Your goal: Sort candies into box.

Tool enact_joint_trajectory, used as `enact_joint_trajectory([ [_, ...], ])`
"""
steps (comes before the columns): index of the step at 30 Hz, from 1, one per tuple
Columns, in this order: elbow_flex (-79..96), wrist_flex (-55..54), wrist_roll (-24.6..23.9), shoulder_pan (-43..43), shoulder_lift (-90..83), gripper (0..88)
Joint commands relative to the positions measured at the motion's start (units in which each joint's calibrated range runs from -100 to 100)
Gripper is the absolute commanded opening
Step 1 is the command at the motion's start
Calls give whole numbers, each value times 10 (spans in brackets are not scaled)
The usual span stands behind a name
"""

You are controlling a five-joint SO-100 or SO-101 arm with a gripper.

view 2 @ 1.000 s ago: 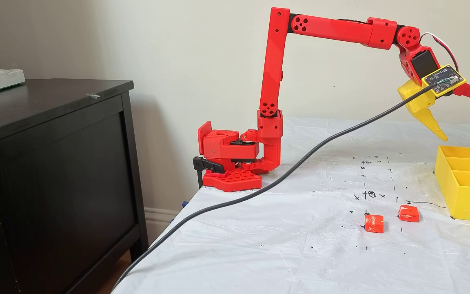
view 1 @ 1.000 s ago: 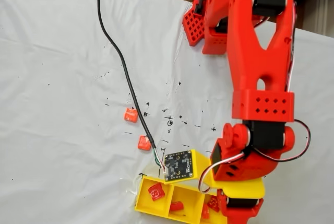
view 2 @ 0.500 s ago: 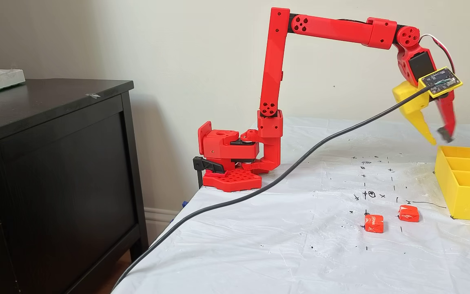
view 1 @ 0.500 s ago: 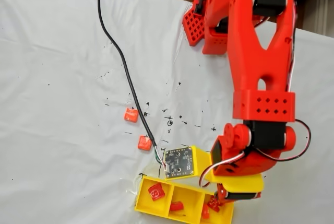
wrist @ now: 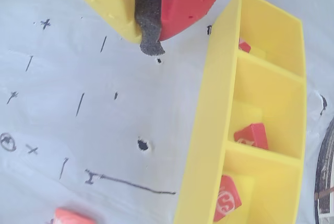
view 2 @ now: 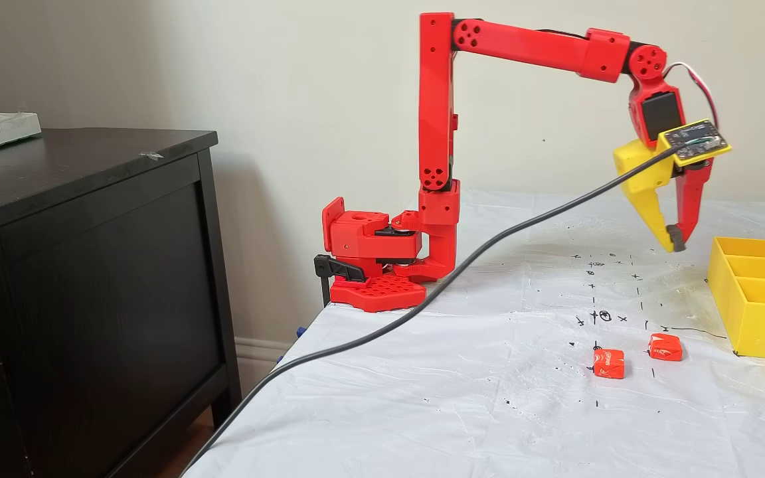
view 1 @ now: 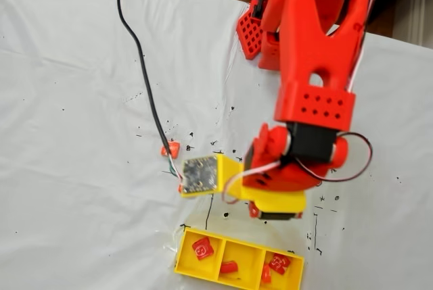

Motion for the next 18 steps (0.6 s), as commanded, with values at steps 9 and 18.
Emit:
enact_joint_trajectory([
  [9, 54, 11, 73, 153, -68, 2],
  [18, 24, 3, 99, 192, -33, 13],
])
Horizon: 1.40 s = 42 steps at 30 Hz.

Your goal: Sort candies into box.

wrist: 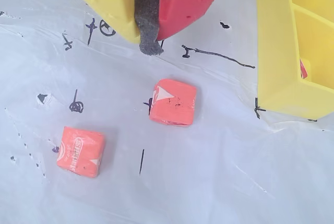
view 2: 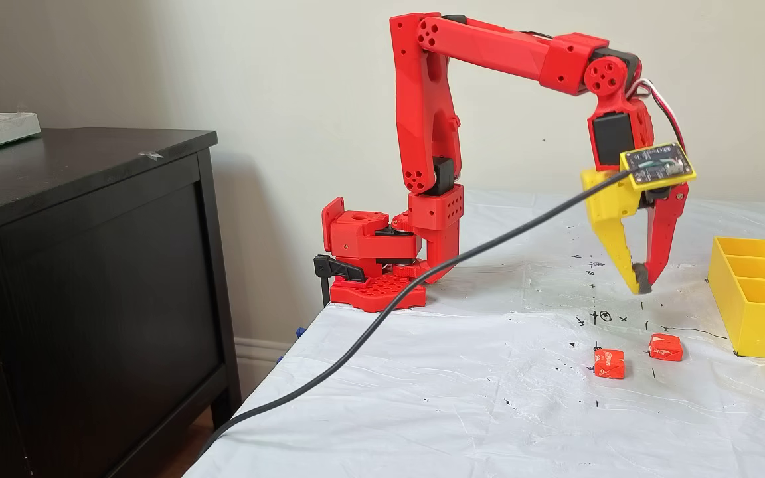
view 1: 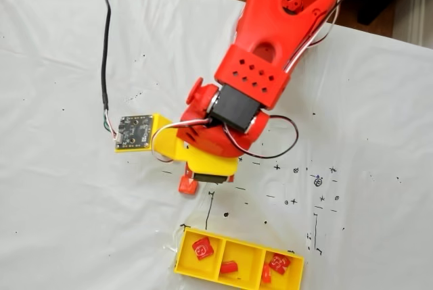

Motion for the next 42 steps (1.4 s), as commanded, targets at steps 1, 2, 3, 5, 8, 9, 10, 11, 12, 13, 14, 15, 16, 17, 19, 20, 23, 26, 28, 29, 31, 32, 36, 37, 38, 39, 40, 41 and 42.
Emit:
enact_joint_trajectory([
  [1, -47, 2, 19, 17, 0, 33],
  [2, -49, 4, 21, 17, 3, 72],
  [3, -51, 5, 21, 18, 6, 120],
  [5, -51, 4, 23, 18, 13, 179],
  [8, -52, 2, 30, 19, 25, 219],
  [9, -54, 1, 32, 19, 31, 231],
  [10, -57, 0, 33, 19, 35, 245],
  [11, -58, -1, 34, 19, 40, 259],
  [12, -63, -2, 34, 19, 46, 268],
  [13, -69, -1, 35, 19, 53, 271],
  [14, -76, 0, 35, 19, 60, 273],
  [15, -82, 0, 35, 19, 66, 274],
  [16, -88, 2, 35, 19, 73, 276],
  [17, -95, 3, 35, 19, 79, 277],
  [19, -118, 5, 35, 19, 99, 274],
  [20, -125, 6, 35, 19, 106, 272],
  [23, -146, 12, 36, 21, 125, 271],
  [26, -151, 9, 38, 22, 137, 270],
  [28, -151, 7, 38, 22, 141, 270],
  [29, -150, 6, 39, 22, 144, 270],
  [31, -149, 5, 39, 22, 146, 271],
  [32, -149, 5, 40, 22, 149, 270],
  [36, -152, 0, 41, 24, 163, 269],
  [37, -152, -2, 41, 25, 166, 269],
  [38, -152, -3, 41, 26, 168, 269],
  [39, -152, -5, 41, 26, 169, 269],
  [40, -152, -6, 41, 26, 172, 269],
  [41, -154, -6, 41, 26, 174, 268],
  [42, -157, -6, 41, 27, 179, 268],
])
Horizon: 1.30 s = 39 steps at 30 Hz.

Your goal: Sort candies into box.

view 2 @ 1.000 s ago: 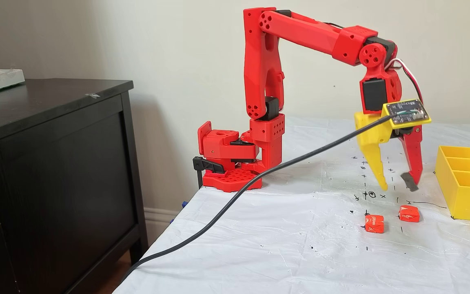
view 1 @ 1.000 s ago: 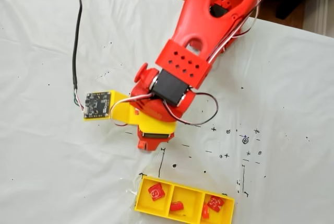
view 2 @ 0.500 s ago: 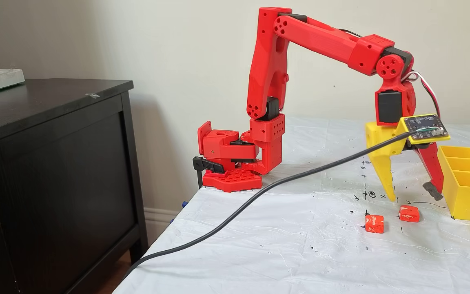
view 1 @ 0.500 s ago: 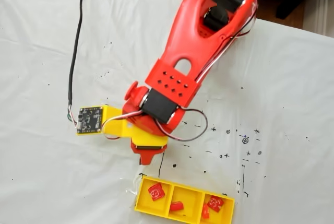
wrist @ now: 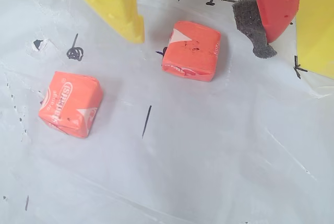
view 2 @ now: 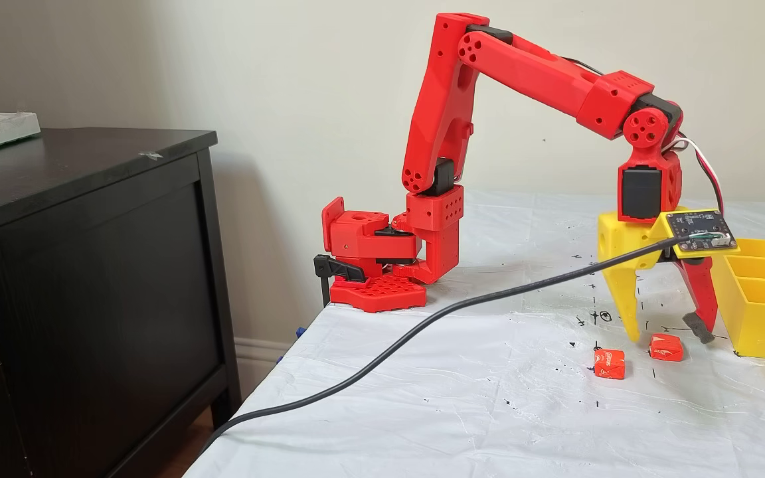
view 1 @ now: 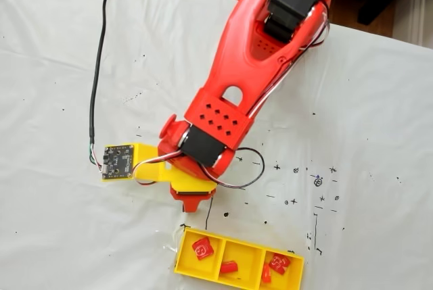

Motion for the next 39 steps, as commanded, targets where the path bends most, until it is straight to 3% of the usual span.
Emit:
enact_joint_trajectory([
  [1, -56, -6, 1, 7, 1, 267],
  [12, -67, -2, 1, 6, 35, 217],
  [17, -57, -6, 1, 5, 30, 53],
  [29, -52, -6, -14, 3, -63, 14],
  [39, -29, 8, -57, -77, -241, 2],
])
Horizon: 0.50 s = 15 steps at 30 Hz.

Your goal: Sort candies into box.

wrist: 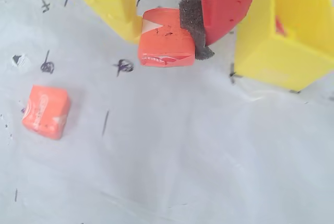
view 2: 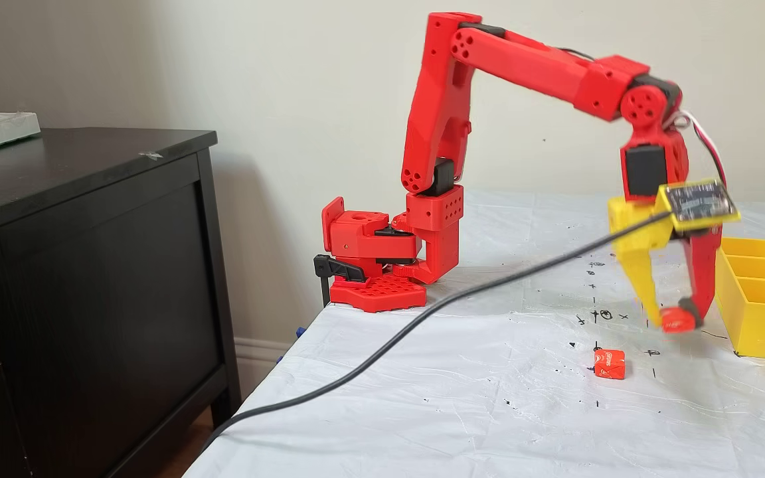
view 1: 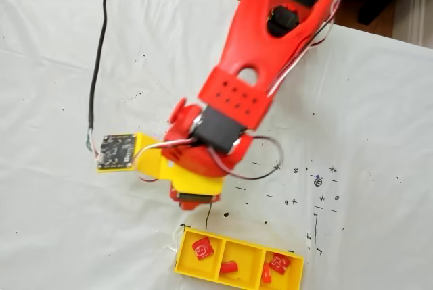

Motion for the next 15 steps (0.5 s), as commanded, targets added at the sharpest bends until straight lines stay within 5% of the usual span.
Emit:
enact_joint_trajectory([
  [1, -21, 13, -27, -57, -148, 2],
  [15, -79, -14, -82, -149, -123, 2],
])
